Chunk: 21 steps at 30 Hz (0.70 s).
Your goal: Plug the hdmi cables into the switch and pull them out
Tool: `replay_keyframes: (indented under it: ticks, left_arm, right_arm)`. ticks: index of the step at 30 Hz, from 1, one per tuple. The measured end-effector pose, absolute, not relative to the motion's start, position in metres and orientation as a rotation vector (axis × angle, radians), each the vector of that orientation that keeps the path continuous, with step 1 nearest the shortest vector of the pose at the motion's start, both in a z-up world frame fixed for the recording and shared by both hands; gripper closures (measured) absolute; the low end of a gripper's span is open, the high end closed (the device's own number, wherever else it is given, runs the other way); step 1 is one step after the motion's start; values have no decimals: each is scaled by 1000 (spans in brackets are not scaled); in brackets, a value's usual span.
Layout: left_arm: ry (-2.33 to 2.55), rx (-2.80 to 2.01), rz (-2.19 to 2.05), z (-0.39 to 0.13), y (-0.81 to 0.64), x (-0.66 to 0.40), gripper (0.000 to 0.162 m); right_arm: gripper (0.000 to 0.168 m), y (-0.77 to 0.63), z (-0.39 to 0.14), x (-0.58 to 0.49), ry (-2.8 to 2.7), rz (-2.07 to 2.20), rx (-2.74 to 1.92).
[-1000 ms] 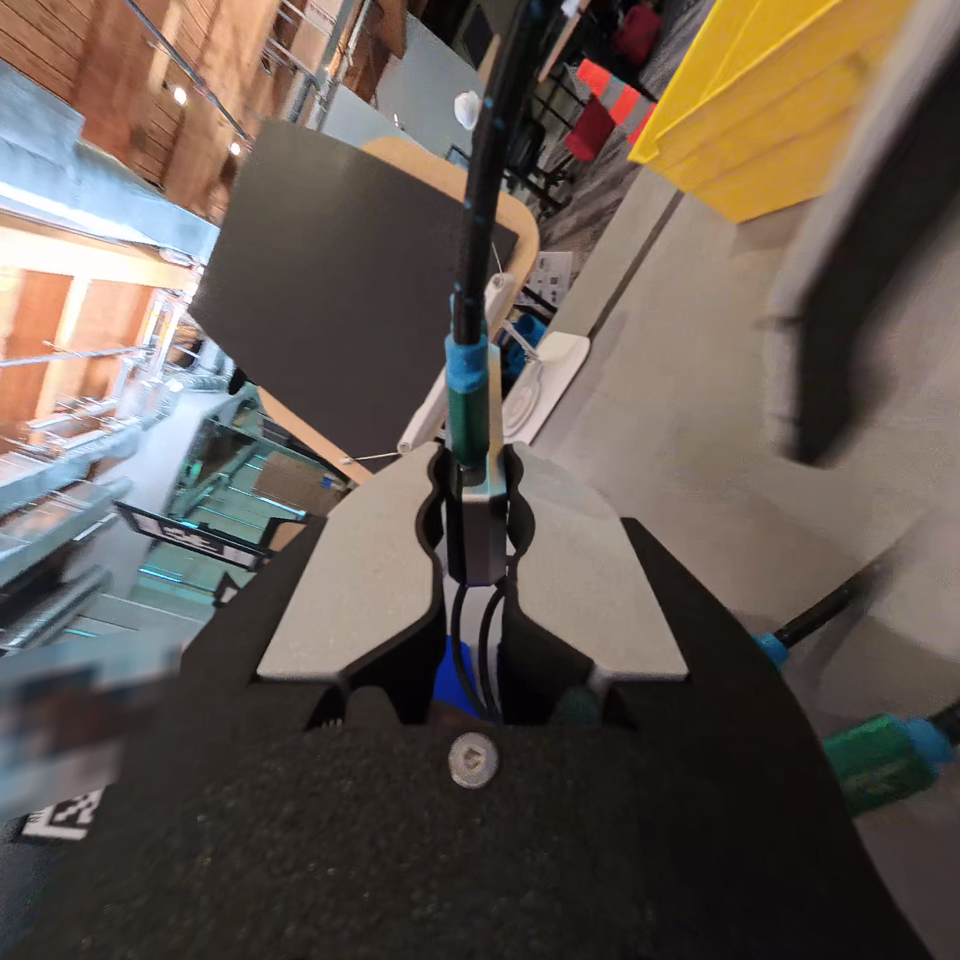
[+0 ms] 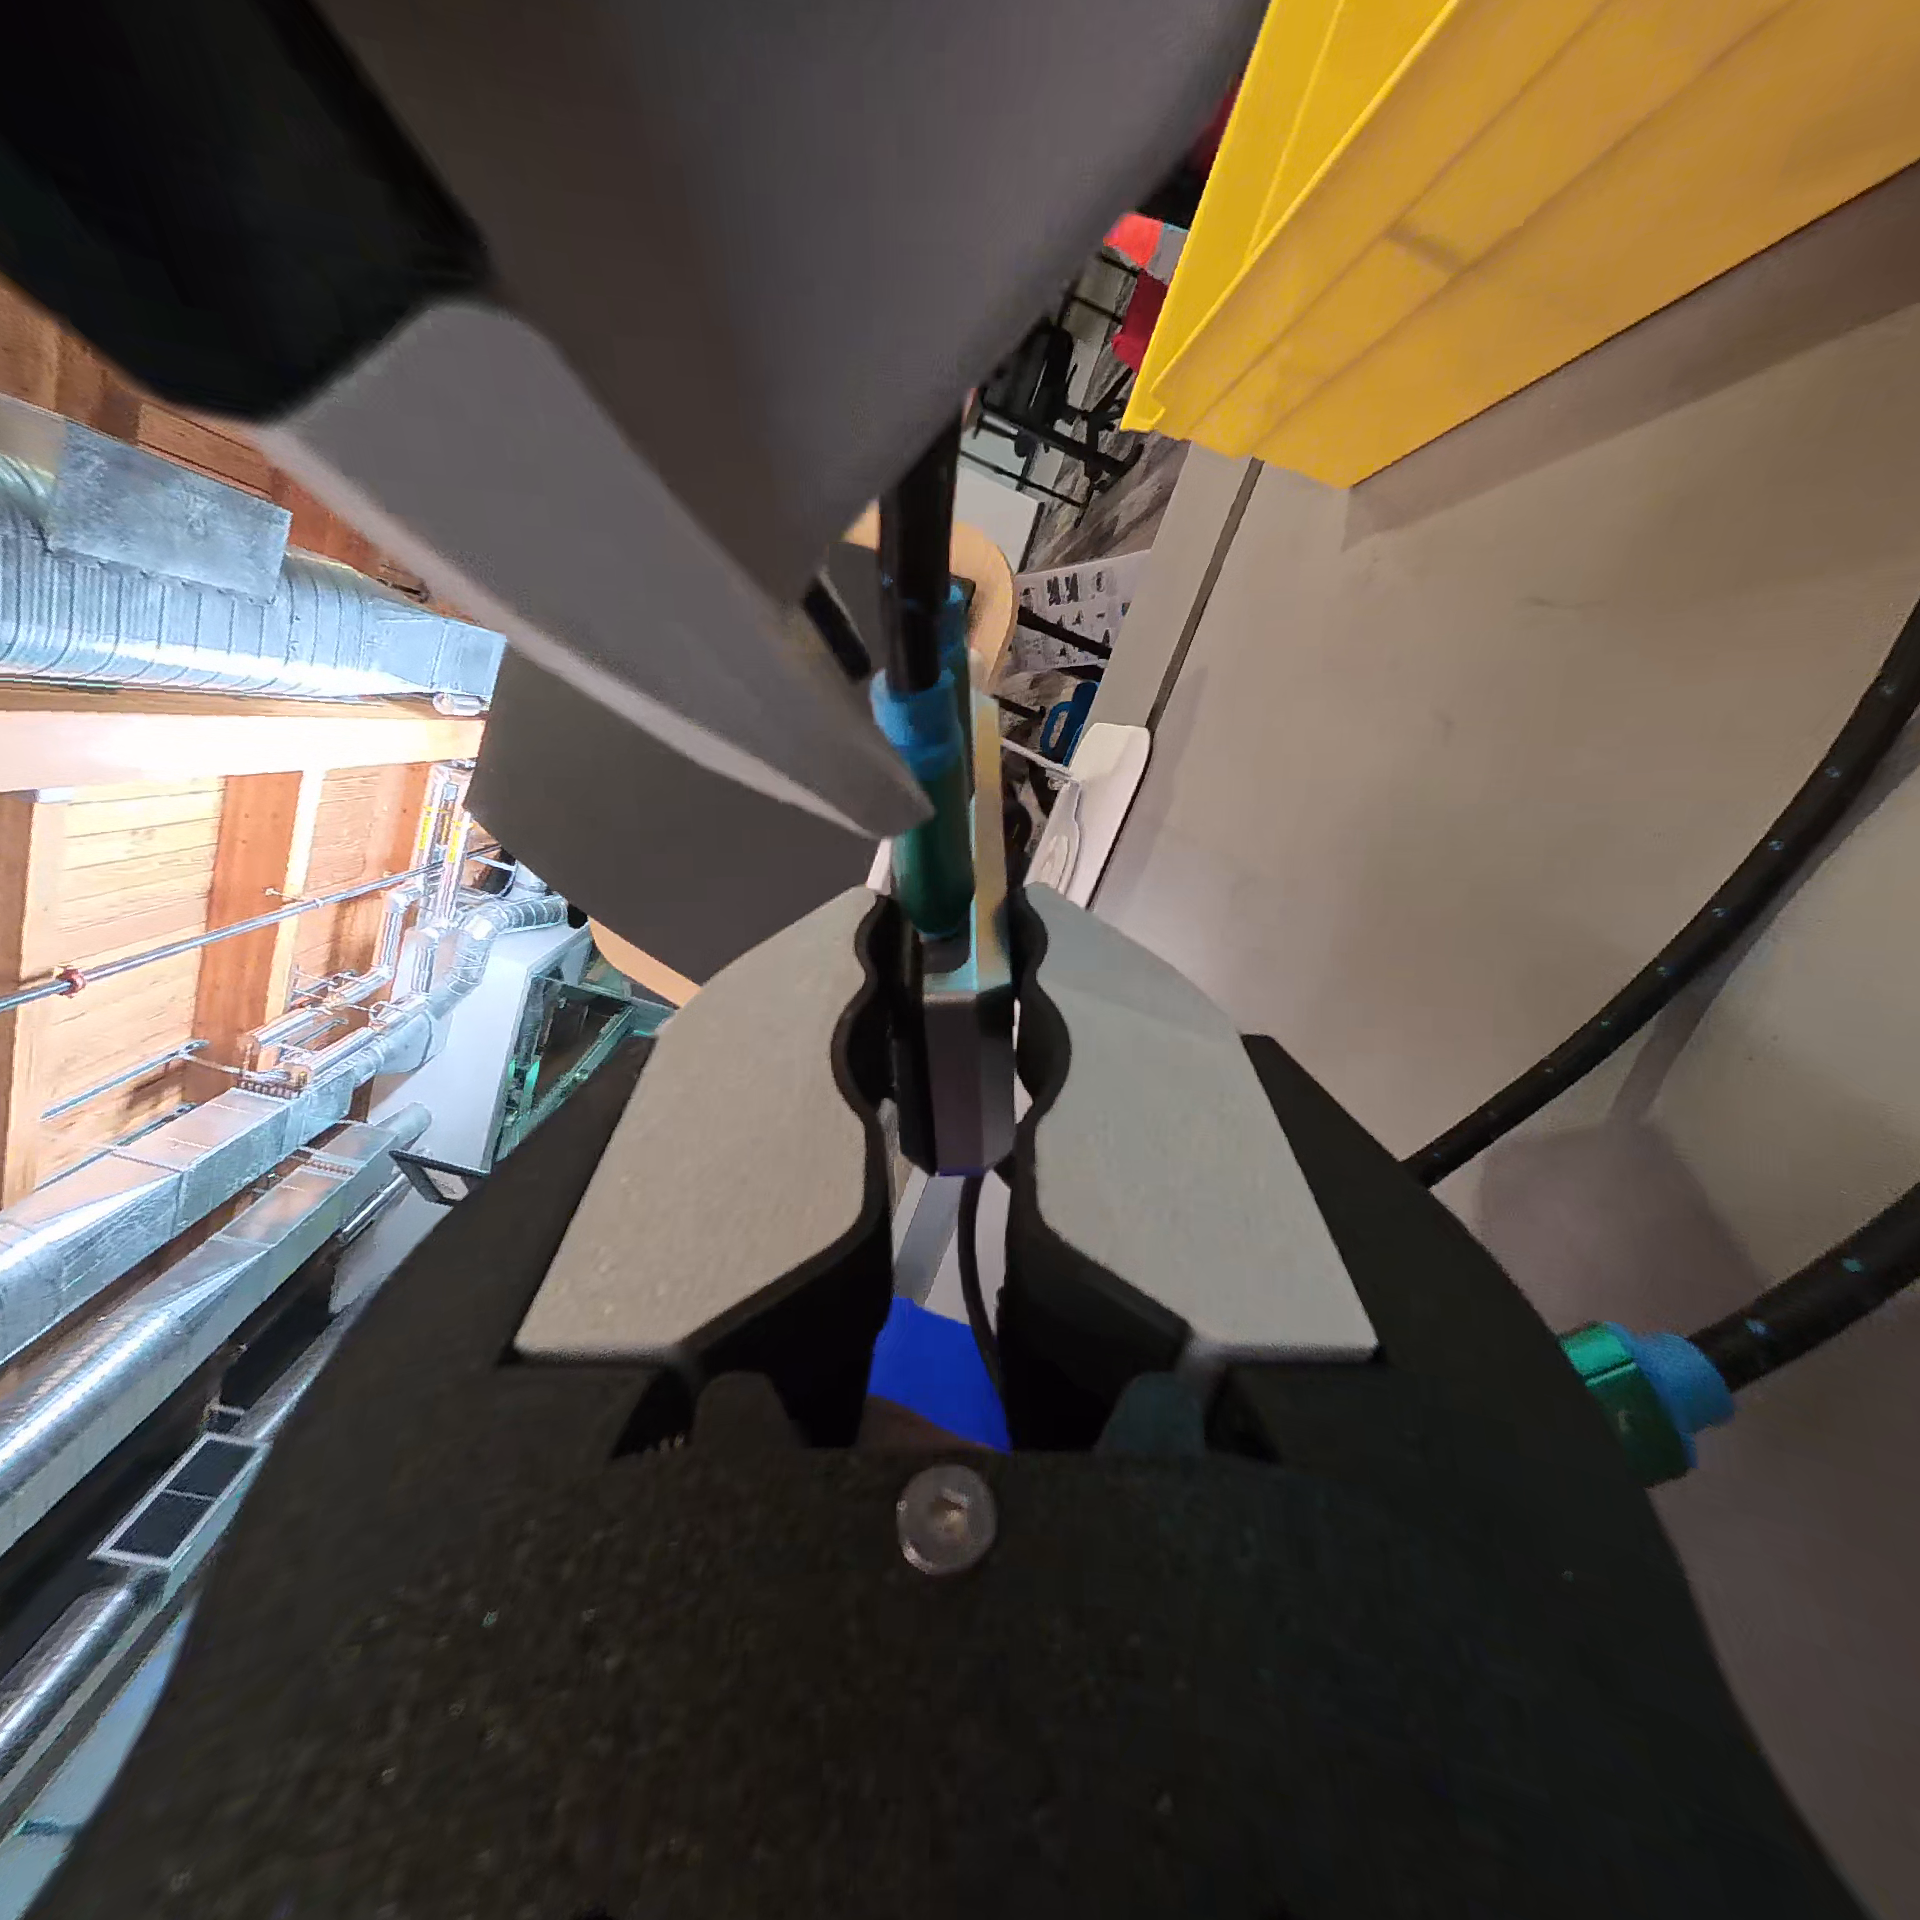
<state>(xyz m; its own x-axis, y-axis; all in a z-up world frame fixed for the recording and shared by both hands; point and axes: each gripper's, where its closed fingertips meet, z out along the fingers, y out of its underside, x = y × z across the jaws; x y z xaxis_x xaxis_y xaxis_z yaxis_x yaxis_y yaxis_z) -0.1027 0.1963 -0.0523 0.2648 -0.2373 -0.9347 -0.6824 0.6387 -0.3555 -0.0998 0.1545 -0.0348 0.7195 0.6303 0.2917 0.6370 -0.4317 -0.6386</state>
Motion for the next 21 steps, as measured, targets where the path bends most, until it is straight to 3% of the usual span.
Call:
replay_keyframes:
  ticks: [8,18,21]
  left_arm:
    - [1291,-883,394,-54,196,-106,142]
    - [1270,-964,400,-70,241,-122,142]
    - [1234,-935,355,-57,239,-123,142]
  right_arm:
    - [149,155,-47,-100,-945,-184,-2176]
    - [151,153,-32,-78,-864,-225,-2133]
    - [151,128,-23,-68,-849,-43,-2168]
